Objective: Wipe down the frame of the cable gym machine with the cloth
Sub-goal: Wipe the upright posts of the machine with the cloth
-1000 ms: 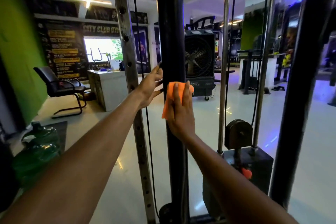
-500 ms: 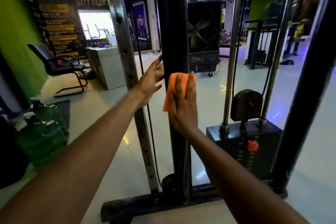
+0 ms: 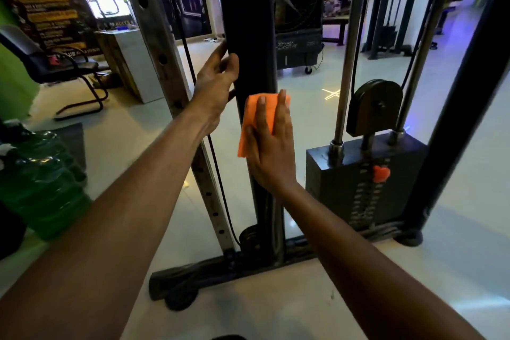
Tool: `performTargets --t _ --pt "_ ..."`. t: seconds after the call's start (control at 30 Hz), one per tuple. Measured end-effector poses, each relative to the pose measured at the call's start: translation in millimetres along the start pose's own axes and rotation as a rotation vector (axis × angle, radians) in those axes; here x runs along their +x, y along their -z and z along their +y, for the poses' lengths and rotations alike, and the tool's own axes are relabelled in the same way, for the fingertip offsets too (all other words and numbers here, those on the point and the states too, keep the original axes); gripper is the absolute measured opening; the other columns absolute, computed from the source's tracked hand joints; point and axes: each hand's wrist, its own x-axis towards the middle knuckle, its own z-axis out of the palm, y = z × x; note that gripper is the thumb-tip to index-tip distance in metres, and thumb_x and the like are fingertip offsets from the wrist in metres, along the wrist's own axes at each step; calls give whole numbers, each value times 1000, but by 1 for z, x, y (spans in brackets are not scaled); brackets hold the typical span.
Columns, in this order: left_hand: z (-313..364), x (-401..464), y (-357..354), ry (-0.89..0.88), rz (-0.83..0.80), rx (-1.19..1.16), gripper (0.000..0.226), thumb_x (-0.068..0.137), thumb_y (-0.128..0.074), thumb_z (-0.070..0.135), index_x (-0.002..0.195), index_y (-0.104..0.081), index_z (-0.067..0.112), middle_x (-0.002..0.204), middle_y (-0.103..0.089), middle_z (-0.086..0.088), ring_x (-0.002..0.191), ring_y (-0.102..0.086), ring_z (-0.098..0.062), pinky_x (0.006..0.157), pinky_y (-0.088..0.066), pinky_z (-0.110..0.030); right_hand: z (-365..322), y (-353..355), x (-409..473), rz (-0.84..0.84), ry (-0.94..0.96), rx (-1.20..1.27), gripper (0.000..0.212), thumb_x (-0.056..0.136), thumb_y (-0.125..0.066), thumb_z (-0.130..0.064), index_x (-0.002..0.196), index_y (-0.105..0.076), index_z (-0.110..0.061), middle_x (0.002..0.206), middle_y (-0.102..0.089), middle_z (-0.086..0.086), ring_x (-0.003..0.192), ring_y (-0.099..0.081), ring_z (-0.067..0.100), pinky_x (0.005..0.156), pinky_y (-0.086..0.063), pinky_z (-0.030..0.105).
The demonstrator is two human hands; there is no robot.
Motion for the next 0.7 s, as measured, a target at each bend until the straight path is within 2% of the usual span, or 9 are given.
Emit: performTargets --t 0.1,0.17,0.27,0.37,0.47,0.57,0.7 --pt "-11 -3 3 -5 -12 9 50 112 -53 37 162 -43 38 152 -60 7 139 -58 -16 114 -53 -48 -4 -1 19 54 6 15 76 114 -50 -46 171 -4 -25 181 12 14 168 2 39 129 -27 68" --pt "-26 -12 4 12 -19 -17 52 111 -57 36 161 -45 36 155 -58 6 140 -58 -15 115 -53 -45 6 -7 2 36 23 2 78 115 -52 -44 171 -2 -26 181 16 11 168 3 39 126 -32 69" --pt "-56 -29 -1 55 -25 -57 53 109 -60 35 160 -47 35 157 -57 7 140 -58 -14 116 -52 -44 34 -15 -48 -60 30 -38 85 115 -53 -43 172 10 -37 180 22 7 169 1 39 119 -41 70" --pt "-79 -42 -9 83 -21 -80 50 110 -58 38 160 -48 35 155 -58 10 141 -57 -13 119 -50 -44 46 -17 -78 -100 14 -14 90 113 -54 -43 170 16 -46 180 23 5 168 -2 39 119 -41 71" --pt "-87 -47 -13 97 -19 -122 47 112 -54 35 158 -49 34 154 -60 8 143 -55 -17 123 -44 -48 28 -16 -53 -34 -11 57 86 114 -54 -41 171 10 -40 180 24 0 169 1 37 122 -37 72" --pt "-85 -48 -13 93 -24 -130 42 114 -51 32 156 -52 33 149 -64 7 140 -58 -17 124 -42 -50 27 -19 -33 26 -17 55 77 116 -48 -45 172 3 -33 182 18 3 169 -4 36 122 -39 69" --pt "-90 -50 -16 55 -14 -138 45 114 -50 26 159 -50 29 153 -60 5 143 -54 -18 126 -40 -50 66 -32 -108 -121 -25 7 85 115 -51 -44 171 13 -43 181 22 3 168 -10 38 117 -45 68"
